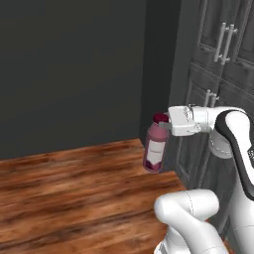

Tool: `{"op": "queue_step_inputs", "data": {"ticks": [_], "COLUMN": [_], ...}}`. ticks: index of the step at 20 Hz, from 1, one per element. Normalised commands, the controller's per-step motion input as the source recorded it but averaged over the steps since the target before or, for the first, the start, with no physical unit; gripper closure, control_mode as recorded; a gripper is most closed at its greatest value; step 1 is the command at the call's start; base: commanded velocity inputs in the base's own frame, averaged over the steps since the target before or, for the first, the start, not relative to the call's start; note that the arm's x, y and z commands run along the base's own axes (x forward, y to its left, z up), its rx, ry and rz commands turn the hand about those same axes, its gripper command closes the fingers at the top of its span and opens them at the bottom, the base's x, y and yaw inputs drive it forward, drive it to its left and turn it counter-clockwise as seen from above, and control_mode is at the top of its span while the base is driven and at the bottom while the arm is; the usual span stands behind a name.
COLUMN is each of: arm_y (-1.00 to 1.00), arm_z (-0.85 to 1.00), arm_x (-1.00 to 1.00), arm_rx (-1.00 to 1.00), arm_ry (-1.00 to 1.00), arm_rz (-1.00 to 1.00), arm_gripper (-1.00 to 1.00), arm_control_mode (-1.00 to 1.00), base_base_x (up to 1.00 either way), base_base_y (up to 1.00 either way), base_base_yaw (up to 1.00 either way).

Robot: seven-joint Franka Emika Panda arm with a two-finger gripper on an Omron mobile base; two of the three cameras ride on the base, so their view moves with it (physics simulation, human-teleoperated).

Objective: There is a wine glass and glass cup on the dining counter. Place the wine bottle next to the wine glass and the juice bottle next to the glass cup.

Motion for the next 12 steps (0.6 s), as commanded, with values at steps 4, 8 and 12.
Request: {"op": "queue_step_inputs", "data": {"ticks": [4,8,12], "arm_y": [0.00,0.00,0.00], "arm_z": [0.00,0.00,0.00], "arm_x": [0.00,0.00,0.00], "arm_rx": [0.00,0.00,0.00], "arm_ry": [0.00,0.00,0.00], "arm_rz": [0.00,0.00,0.00], "arm_gripper": [1.00,1.00,1.00], "arm_control_mode": [1.00,1.00,1.00], "base_base_x": [1.00,1.00,1.00], "base_base_y": [0.00,0.00,0.00], "base_base_yaw": [0.11,0.11,0.11]}}
